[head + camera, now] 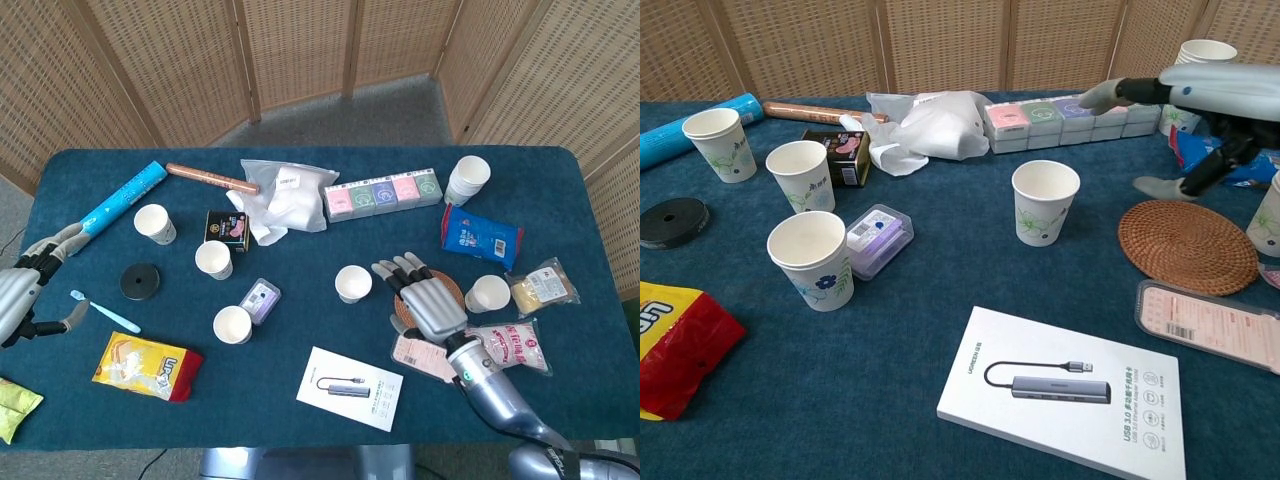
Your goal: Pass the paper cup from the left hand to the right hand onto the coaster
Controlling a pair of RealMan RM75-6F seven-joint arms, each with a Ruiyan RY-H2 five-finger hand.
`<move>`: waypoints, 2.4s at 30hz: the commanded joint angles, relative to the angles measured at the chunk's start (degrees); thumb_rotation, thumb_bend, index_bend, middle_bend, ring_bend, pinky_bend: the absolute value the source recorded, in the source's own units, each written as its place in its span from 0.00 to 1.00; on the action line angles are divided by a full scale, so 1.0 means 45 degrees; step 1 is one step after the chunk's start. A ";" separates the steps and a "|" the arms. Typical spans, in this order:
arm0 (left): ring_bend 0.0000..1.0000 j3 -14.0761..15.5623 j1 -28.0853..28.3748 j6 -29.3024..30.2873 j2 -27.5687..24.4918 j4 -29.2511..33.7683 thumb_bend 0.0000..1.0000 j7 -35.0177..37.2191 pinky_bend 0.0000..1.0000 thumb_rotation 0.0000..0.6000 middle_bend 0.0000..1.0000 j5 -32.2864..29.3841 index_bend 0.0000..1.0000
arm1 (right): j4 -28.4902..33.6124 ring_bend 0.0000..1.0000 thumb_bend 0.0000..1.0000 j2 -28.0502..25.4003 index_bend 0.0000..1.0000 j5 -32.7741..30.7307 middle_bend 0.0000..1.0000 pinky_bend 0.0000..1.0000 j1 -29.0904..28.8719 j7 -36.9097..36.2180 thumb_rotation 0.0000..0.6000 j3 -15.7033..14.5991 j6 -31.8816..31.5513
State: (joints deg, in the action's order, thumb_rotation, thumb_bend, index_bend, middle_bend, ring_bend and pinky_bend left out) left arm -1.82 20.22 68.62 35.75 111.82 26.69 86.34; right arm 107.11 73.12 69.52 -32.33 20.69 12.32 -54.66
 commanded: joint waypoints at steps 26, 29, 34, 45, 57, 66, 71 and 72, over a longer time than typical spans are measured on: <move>0.00 -0.0207 -0.0010 -0.0789 0.0451 -0.0933 0.47 0.0720 0.00 0.91 0.00 -0.0211 0.00 | -0.1936 0.00 0.43 0.2473 0.00 -0.4836 0.00 0.00 -0.3749 0.2900 1.00 -0.0177 0.1037; 0.00 -0.0235 -0.0055 -0.0758 0.0431 -0.0939 0.47 0.0765 0.00 0.92 0.00 -0.0266 0.00 | -0.2189 0.00 0.42 0.2562 0.00 -0.5073 0.00 0.00 -0.3956 0.2855 1.00 -0.0236 0.1129; 0.00 -0.0201 -0.0103 -0.0891 0.0304 -0.0862 0.47 0.0753 0.00 0.91 0.00 -0.0333 0.00 | -0.2457 0.00 0.42 0.2618 0.00 -0.5527 0.00 0.00 -0.4275 0.2927 1.00 -0.0415 0.1284; 0.00 -0.0109 -0.0273 -0.1020 0.0273 -0.0838 0.47 0.0804 0.00 0.92 0.00 -0.0362 0.00 | -0.3132 0.02 0.45 0.3058 0.13 -0.6007 0.09 0.40 -0.4842 0.2975 1.00 -0.0723 0.1277; 0.00 -0.0074 -0.0385 -0.1016 0.0410 -0.1120 0.47 0.1090 0.00 0.92 0.00 -0.0227 0.00 | -0.3140 0.18 0.48 0.2984 0.38 -0.6440 0.23 0.50 -0.5073 0.2871 1.00 -0.0965 0.1133; 0.00 -0.0133 -0.0281 -0.1124 0.0446 -0.1158 0.47 0.1152 0.00 0.92 0.00 -0.0109 0.00 | -0.2142 0.19 0.48 0.1847 0.37 -0.6282 0.23 0.50 -0.4696 0.2503 1.00 -0.0965 0.0373; 0.00 -0.0141 -0.0153 -0.1287 0.0528 -0.1118 0.47 0.1100 0.00 0.91 0.00 0.0018 0.00 | -0.1694 0.19 0.48 0.0831 0.37 -0.6248 0.23 0.50 -0.4266 0.2198 1.00 -0.1057 -0.0017; 0.00 -0.0144 -0.0126 -0.1323 0.0543 -0.1107 0.47 0.1085 0.00 0.91 0.00 0.0031 0.00 | -0.1633 0.19 0.48 0.0660 0.37 -0.6237 0.23 0.50 -0.4175 0.2143 1.00 -0.1103 -0.0064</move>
State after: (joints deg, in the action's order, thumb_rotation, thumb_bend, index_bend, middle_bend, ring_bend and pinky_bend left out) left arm -2.46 19.61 62.71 38.15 106.81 31.61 86.44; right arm 99.02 77.29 41.31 -51.95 30.95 7.67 -54.27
